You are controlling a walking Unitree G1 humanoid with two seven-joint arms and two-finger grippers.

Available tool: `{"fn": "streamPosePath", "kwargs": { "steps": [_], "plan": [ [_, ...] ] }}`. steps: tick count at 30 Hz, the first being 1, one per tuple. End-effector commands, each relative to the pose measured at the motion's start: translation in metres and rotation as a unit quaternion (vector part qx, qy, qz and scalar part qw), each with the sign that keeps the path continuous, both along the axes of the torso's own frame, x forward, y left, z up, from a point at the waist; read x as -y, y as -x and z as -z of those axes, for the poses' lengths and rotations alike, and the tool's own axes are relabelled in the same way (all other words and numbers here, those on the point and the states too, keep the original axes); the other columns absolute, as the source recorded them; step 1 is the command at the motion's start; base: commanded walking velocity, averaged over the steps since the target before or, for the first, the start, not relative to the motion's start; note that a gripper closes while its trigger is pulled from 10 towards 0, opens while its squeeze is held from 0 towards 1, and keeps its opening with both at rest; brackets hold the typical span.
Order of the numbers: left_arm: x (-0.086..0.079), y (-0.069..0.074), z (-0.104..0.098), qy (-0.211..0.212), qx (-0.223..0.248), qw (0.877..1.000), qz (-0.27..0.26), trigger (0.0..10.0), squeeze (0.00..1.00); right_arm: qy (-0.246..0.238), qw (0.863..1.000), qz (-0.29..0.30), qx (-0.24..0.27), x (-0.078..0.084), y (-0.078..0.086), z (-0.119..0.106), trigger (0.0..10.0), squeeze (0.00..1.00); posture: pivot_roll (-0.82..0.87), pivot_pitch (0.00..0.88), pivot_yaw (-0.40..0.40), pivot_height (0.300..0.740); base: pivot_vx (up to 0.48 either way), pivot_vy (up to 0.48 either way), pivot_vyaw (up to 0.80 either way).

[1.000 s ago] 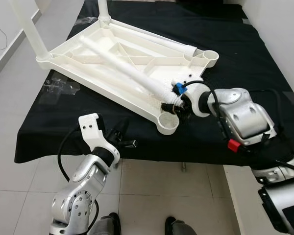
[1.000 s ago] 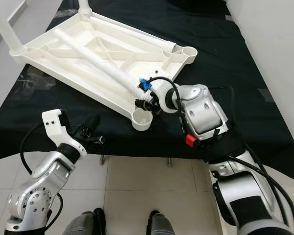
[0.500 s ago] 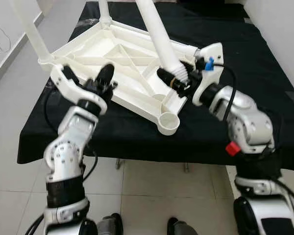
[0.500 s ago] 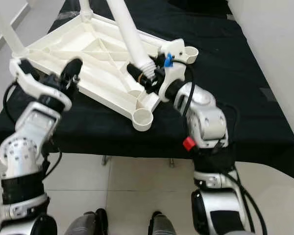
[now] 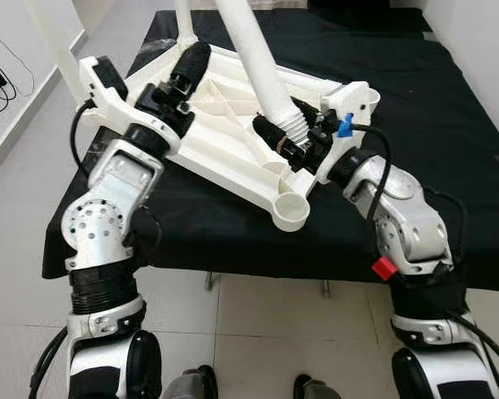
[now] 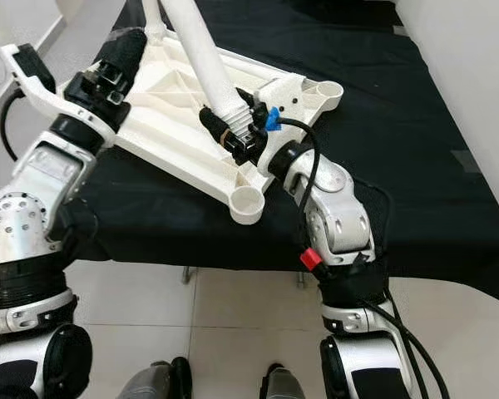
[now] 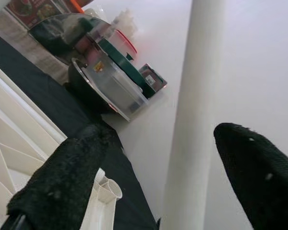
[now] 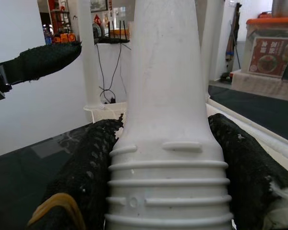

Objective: Building children table

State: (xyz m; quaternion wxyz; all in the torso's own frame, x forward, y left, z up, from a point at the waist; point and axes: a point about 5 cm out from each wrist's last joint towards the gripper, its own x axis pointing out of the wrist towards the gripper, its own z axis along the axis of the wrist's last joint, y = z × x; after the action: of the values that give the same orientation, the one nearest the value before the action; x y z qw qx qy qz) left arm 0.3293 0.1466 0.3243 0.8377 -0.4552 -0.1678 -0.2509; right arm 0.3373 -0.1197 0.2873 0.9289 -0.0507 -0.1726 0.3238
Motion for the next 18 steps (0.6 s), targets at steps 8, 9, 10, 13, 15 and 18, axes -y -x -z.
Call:
{"fn": "streamPosePath", "kwargs": {
  "steps": [8, 9, 10, 13, 15, 18],
  "plan": [
    [-0.004, 0.001, -0.01, -0.003, 0.013, 1.0, 0.015, 10.0, 1.0, 0.036, 0.998, -0.038, 0.045, -0.014, 0.013, 0.004, 0.0, 0.0, -0.01, 0.221, 0.067, 0.74, 0.0, 0.0, 0.0],
    [-0.003, 0.002, -0.012, -0.006, 0.019, 1.0, 0.023, 10.0, 1.0, 0.043, 0.997, -0.042, 0.046, -0.016, 0.014, 0.005, 0.0, 0.0, -0.01, 0.219, 0.068, 0.74, 0.0, 0.0, 0.0],
    [-0.003, 0.002, -0.013, -0.008, 0.022, 0.999, 0.027, 10.0, 1.0, 0.047, 0.997, -0.044, 0.047, -0.017, 0.015, 0.006, 0.0, 0.0, -0.01, 0.219, 0.068, 0.74, 0.0, 0.0, 0.0],
    [-0.001, 0.005, -0.017, -0.013, 0.033, 0.999, 0.038, 10.0, 1.0, 0.06, 0.996, -0.048, 0.053, -0.019, 0.016, 0.008, 0.0, 0.0, -0.01, 0.217, 0.068, 0.74, 0.0, 0.0, 0.0],
    [-0.001, 0.005, -0.018, -0.015, 0.035, 0.999, 0.037, 10.0, 1.0, 0.064, 0.995, -0.05, 0.056, -0.019, 0.017, 0.009, 0.0, 0.0, -0.01, 0.217, 0.068, 0.74, 0.0, 0.0, 0.0],
    [-0.004, 0.005, -0.021, -0.024, 0.039, 0.999, 0.028, 10.0, 1.0, 0.08, 0.993, -0.054, 0.068, -0.019, 0.018, 0.011, 0.0, 0.0, -0.01, 0.214, 0.067, 0.74, 0.0, 0.0, 0.0]
  ]
}}
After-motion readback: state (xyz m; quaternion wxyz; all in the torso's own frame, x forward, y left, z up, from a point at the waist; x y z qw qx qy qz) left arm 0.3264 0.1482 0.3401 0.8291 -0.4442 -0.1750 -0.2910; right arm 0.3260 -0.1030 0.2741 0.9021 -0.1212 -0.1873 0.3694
